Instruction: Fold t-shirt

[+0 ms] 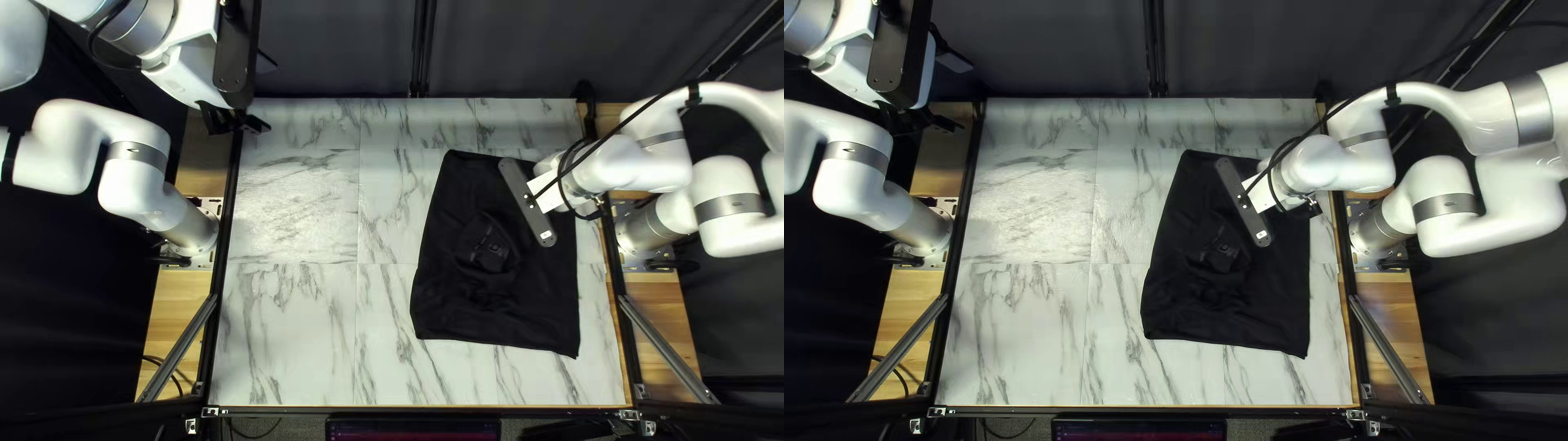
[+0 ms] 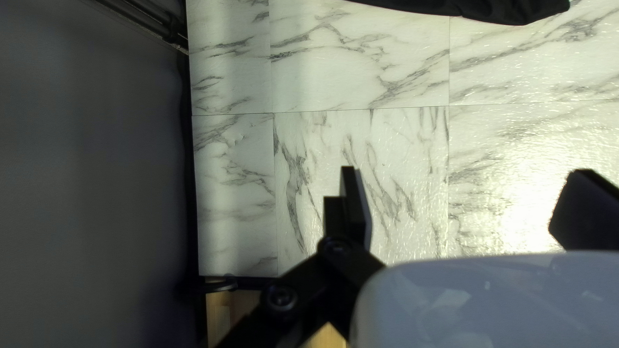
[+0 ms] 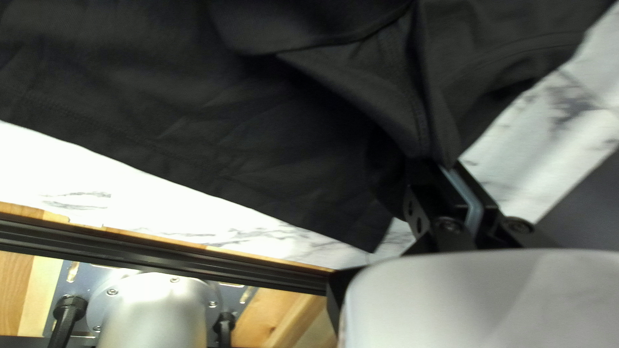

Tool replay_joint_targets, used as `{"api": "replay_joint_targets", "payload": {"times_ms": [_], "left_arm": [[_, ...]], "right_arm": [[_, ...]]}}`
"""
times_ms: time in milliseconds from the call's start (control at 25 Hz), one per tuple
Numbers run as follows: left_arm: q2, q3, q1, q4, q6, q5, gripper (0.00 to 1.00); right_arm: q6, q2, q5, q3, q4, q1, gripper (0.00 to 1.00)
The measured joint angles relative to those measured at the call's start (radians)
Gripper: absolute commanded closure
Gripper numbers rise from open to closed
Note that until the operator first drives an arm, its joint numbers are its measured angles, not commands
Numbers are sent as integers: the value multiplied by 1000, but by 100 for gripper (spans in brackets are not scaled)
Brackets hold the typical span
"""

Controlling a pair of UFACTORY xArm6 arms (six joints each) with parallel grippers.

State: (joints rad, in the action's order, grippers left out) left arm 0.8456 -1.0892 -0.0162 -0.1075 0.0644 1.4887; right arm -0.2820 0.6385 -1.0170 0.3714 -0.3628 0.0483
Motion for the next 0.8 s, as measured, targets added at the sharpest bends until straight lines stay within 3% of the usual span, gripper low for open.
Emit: {"api": "replay_joint_targets", "payload": {"times_ms": [320, 800], "left_arm": [[0, 0, 0, 0, 0, 0, 0], [0, 0, 0, 0, 0, 0, 0]], "right_arm": [[10, -6, -68, 74, -29, 14, 100], [20, -141, -65, 258, -74, 13, 100]]}}
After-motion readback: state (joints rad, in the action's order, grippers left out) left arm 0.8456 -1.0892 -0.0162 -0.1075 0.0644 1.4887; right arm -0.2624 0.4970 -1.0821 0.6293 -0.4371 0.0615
